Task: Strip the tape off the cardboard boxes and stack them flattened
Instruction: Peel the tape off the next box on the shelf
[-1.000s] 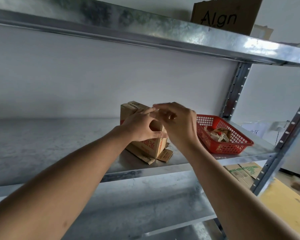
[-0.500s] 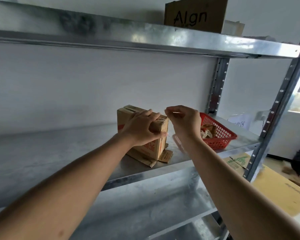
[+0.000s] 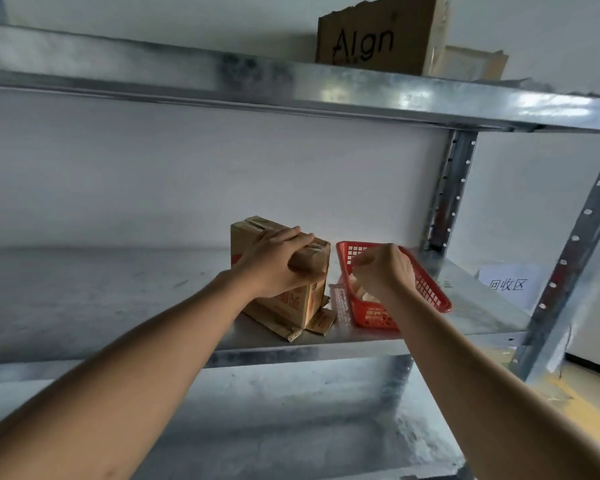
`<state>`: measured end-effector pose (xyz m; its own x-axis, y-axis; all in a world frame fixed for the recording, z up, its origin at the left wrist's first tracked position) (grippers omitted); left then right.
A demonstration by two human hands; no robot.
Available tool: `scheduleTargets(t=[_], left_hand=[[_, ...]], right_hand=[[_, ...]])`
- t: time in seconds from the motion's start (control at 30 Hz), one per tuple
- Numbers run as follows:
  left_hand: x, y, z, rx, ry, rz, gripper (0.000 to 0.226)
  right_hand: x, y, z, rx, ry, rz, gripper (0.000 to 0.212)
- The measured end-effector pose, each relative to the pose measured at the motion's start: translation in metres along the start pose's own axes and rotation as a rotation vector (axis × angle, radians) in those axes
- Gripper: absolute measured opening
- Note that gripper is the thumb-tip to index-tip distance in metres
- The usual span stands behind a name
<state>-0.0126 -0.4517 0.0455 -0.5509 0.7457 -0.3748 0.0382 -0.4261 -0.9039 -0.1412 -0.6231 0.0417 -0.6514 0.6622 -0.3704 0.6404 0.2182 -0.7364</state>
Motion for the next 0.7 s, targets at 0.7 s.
scheduleTargets(t=[0.7], left_hand=[[0.001,-0.001,0.0,0.063,-0.093,-0.057,0.098]], right_hand=[[-0.023,0.013,0.024,-0.029,-0.037,-0.147,0.018]])
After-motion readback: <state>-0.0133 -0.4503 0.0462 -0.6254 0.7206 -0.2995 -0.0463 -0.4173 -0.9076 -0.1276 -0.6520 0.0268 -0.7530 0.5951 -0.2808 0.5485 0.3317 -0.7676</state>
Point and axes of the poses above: each hand's wrist, its own x-axis away from the middle knuckle, its own y-axis out of the palm, z = x × y, the point moved 10 cm from there along -x, towards the middle knuckle, and after that the axes turned 5 degrees about -y, right-handed, at the moved point
